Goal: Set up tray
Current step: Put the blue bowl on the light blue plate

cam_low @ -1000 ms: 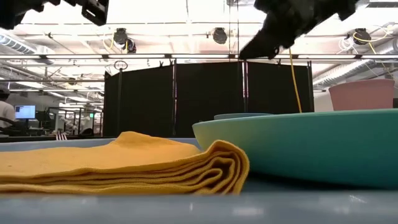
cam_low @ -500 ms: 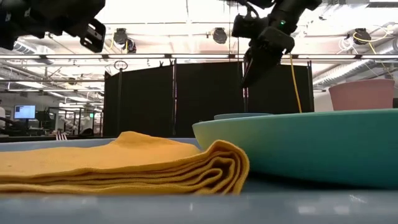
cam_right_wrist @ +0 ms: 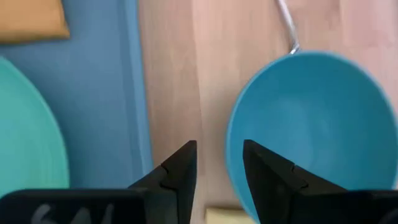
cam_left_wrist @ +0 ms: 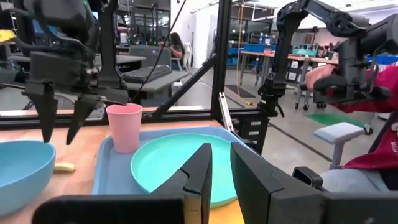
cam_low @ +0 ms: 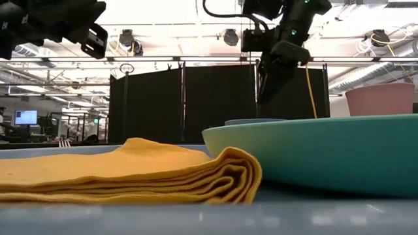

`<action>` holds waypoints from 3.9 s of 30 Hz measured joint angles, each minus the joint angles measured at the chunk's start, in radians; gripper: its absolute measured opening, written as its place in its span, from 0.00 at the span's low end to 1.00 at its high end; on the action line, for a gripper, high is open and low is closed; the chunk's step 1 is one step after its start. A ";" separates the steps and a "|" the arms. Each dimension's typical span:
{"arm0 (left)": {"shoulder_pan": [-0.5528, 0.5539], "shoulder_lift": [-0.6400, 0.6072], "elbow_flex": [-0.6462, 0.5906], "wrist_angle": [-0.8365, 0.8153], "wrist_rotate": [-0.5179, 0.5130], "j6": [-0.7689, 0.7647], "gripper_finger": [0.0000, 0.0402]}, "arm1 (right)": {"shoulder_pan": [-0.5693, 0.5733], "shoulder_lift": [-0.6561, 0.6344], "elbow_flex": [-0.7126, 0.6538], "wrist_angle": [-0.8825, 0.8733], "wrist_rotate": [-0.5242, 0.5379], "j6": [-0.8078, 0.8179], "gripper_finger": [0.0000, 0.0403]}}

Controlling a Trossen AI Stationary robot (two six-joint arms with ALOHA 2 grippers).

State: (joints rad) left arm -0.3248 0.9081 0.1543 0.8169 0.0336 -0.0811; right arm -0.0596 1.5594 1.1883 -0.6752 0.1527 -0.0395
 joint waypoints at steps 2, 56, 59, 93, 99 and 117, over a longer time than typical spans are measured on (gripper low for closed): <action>0.000 0.000 0.000 0.000 0.000 0.000 0.16 | 0.000 0.009 0.000 0.003 0.000 0.003 0.32; 0.000 0.000 0.002 -0.013 -0.009 -0.006 0.16 | -0.075 0.065 -0.090 0.102 0.043 -0.014 0.01; 0.000 0.000 0.002 -0.013 -0.010 -0.006 0.16 | -0.065 0.065 -0.090 0.106 0.058 -0.022 0.01; 0.000 0.001 0.002 -0.015 -0.044 -0.011 0.16 | 0.336 -0.049 0.123 -0.030 0.028 0.225 0.00; 0.000 0.001 0.002 -0.024 -0.044 -0.012 0.16 | 0.410 0.030 0.194 -0.092 0.027 0.277 0.00; 0.000 0.001 0.002 -0.038 -0.055 -0.017 0.16 | 0.584 0.133 0.205 -0.101 -0.026 0.517 0.00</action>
State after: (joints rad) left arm -0.3248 0.9089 0.1562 0.7792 -0.0215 -0.0976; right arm 0.5239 1.6928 1.3937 -0.7762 0.1262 0.4773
